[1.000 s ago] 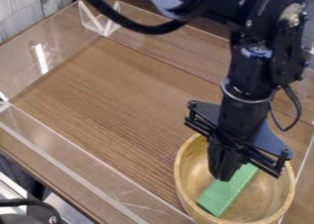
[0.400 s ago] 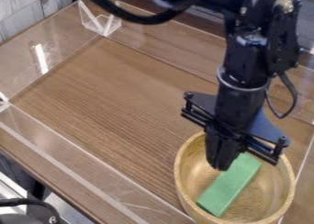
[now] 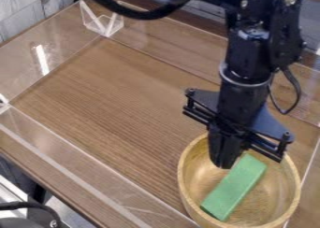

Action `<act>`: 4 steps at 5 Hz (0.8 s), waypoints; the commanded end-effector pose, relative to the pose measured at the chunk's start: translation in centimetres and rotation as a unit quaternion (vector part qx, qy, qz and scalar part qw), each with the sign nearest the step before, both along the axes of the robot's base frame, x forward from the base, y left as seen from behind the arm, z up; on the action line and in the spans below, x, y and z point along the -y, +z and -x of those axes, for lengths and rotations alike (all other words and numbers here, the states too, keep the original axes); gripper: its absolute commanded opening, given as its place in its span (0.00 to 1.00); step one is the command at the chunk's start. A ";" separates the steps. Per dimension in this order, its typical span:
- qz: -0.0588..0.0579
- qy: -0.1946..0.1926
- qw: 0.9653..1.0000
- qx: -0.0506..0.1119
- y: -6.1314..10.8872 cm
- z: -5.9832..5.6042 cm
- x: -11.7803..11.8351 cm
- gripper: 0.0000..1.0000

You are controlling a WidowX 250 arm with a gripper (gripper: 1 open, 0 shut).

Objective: Remove the green block from inside the brown bowl and put it on the table

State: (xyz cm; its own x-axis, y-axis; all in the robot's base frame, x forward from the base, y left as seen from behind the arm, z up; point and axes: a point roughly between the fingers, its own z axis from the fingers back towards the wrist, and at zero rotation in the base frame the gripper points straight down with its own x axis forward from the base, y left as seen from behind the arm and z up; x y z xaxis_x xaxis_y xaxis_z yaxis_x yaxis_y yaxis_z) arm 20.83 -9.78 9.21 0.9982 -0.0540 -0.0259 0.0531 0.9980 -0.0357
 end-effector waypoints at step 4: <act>0.009 -0.005 1.000 0.029 0.2 -0.9 -0.2 1.00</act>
State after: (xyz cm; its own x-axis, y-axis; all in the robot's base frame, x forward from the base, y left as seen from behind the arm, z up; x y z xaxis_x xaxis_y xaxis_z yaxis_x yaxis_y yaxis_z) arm 21.31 -9.47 8.74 0.9981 -0.0618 0.0049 0.0620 0.9971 -0.0439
